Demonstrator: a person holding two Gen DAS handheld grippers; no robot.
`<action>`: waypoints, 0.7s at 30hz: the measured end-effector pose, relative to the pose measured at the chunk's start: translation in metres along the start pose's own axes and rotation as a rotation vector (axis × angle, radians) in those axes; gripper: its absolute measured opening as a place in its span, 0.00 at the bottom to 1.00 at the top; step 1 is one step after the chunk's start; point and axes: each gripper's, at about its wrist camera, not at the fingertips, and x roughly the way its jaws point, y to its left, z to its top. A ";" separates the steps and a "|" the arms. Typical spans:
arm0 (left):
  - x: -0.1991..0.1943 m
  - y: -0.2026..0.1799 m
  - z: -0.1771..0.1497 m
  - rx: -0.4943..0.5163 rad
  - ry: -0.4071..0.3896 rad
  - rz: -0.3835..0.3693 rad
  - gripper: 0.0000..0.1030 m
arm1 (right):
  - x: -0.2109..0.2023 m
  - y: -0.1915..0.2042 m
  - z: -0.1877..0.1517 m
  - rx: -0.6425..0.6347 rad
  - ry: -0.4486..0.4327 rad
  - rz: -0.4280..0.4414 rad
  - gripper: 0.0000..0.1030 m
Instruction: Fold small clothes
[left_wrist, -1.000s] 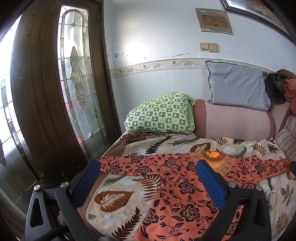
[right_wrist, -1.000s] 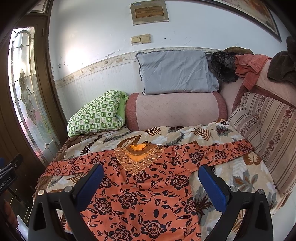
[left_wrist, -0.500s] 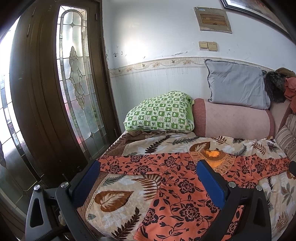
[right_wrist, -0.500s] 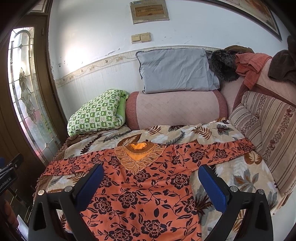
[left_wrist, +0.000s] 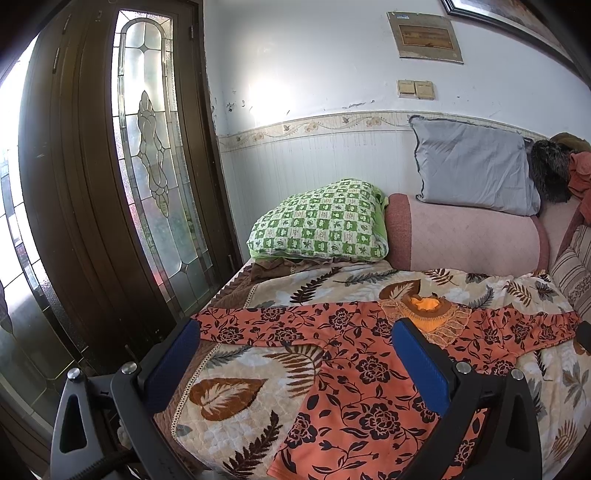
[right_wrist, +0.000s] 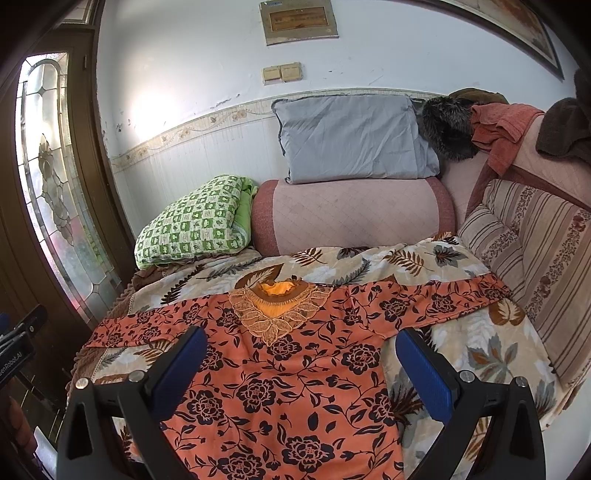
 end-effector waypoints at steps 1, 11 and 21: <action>0.000 0.000 0.000 0.000 0.001 0.001 1.00 | 0.001 0.000 0.000 0.001 0.002 0.001 1.00; 0.006 -0.004 -0.002 0.008 0.012 0.001 1.00 | 0.006 -0.003 -0.002 0.004 0.010 -0.005 1.00; 0.056 -0.038 -0.010 0.050 0.153 -0.102 1.00 | 0.039 -0.045 0.000 0.018 0.037 -0.043 1.00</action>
